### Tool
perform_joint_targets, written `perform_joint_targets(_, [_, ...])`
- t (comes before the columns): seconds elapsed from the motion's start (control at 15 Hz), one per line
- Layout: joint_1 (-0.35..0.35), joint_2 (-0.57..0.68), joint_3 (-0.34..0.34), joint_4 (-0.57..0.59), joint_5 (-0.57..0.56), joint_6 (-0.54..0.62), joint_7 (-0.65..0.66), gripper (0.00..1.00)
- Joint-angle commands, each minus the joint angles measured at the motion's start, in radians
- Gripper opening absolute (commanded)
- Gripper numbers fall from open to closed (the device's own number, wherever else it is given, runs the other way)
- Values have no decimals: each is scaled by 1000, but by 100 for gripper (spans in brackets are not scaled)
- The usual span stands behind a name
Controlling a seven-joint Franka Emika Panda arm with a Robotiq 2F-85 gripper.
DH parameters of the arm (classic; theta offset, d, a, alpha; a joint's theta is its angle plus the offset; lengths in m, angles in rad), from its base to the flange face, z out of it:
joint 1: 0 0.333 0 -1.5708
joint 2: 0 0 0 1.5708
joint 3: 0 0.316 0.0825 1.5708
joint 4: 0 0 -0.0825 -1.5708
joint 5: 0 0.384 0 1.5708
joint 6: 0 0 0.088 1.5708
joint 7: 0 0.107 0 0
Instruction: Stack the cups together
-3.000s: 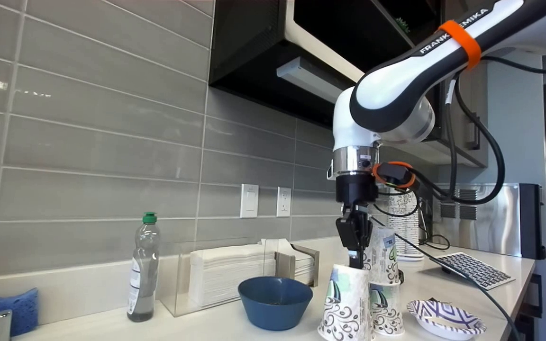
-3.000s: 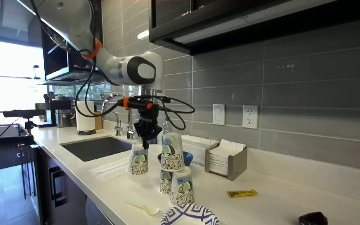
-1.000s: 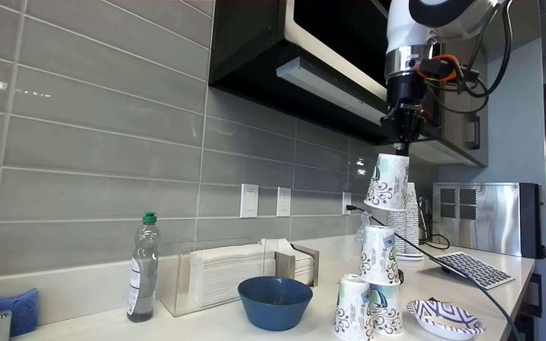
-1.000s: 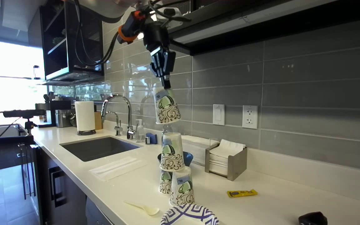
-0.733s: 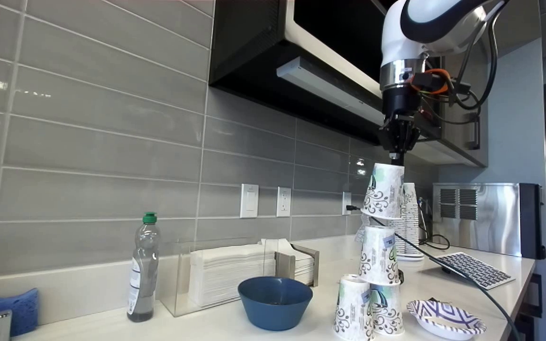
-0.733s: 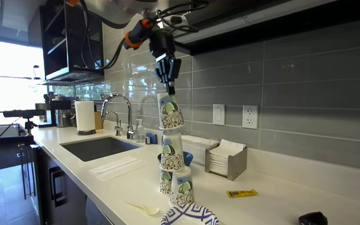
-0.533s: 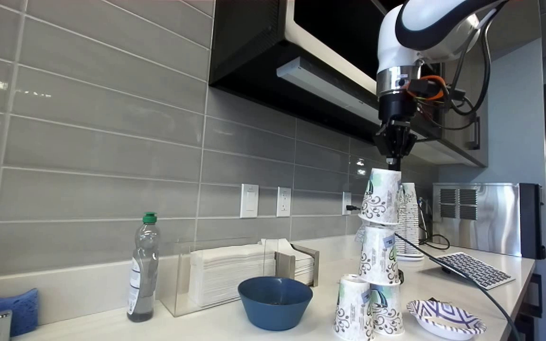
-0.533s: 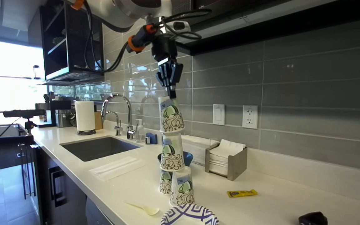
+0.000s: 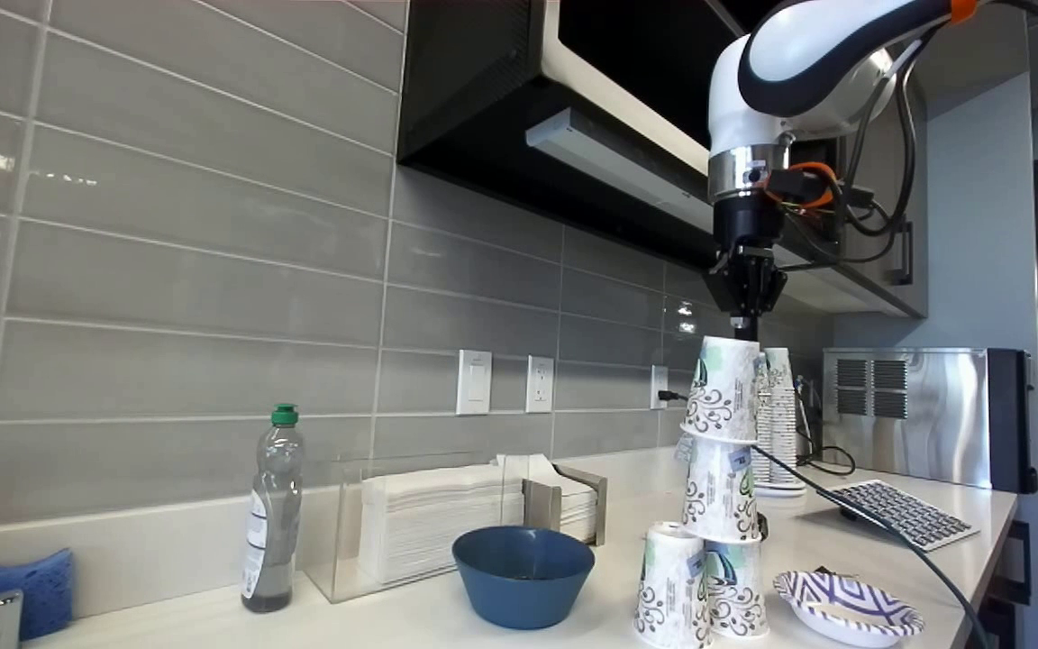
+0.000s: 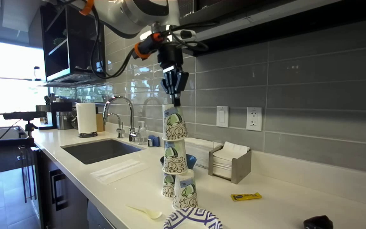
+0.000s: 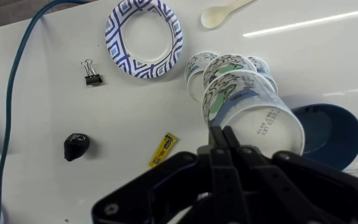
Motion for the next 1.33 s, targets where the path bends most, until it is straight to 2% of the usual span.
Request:
perform_joint_targets(0.0, [-8, 7, -8, 1, 26, 10, -26, 0])
perform_joint_targets(0.27, [-8, 20, -14, 2, 31, 14, -35, 1])
perform_joint_targets(0.33, [-8, 22, -15, 2, 32, 15, -38, 27])
perform_joint_targets(0.4, [-8, 23, -17, 1, 33, 16, -41, 28])
perform_joint_targets(0.73, [-7, 27, -20, -3, 36, 25, -52, 61])
perform_joint_targets(1.07, [-5, 36, -25, -62, 77, 107, -61, 95])
perform_joint_targets(1.13, [-4, 40, -26, -78, 86, 129, -68, 99])
perform_joint_targets(1.27, [-7, 48, -33, -118, 103, 182, -88, 100])
